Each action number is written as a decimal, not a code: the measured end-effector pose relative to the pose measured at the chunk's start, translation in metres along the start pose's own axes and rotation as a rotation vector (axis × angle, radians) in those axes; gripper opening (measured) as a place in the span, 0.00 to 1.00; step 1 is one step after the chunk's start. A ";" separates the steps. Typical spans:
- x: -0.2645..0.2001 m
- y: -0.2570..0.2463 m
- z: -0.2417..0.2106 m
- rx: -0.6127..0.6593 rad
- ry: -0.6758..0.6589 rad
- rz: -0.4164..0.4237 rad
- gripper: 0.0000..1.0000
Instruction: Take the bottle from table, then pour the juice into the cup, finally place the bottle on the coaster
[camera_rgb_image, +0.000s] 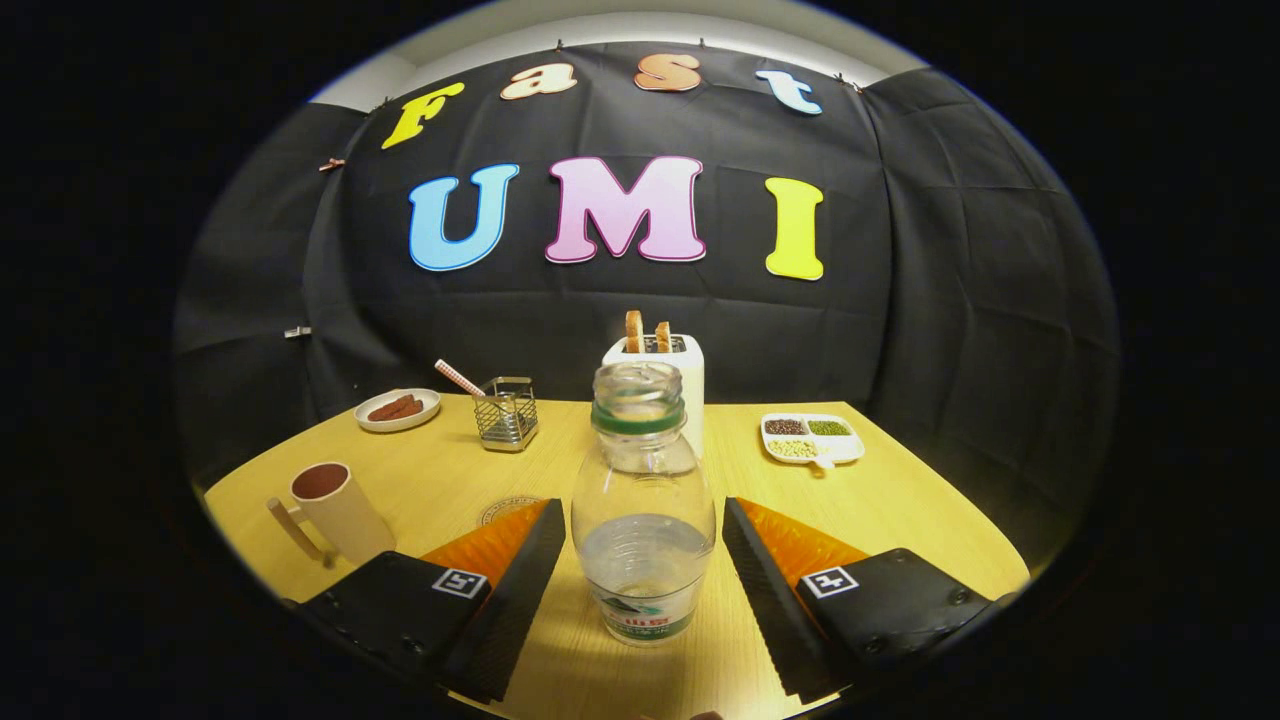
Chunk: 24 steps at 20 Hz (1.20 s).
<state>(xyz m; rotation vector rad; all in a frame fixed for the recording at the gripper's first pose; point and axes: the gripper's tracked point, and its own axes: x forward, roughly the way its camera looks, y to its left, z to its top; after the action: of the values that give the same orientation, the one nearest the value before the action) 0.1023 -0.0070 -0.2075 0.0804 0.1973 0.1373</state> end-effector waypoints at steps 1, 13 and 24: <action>0.001 -0.001 -0.004 -0.006 0.001 0.003 0.98; 0.004 0.002 -0.015 0.009 -0.011 0.024 0.87; 0.011 0.006 -0.016 -0.061 0.025 0.073 0.74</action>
<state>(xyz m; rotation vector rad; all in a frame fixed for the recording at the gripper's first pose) 0.1091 0.0013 -0.2249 0.0254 0.2155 0.2172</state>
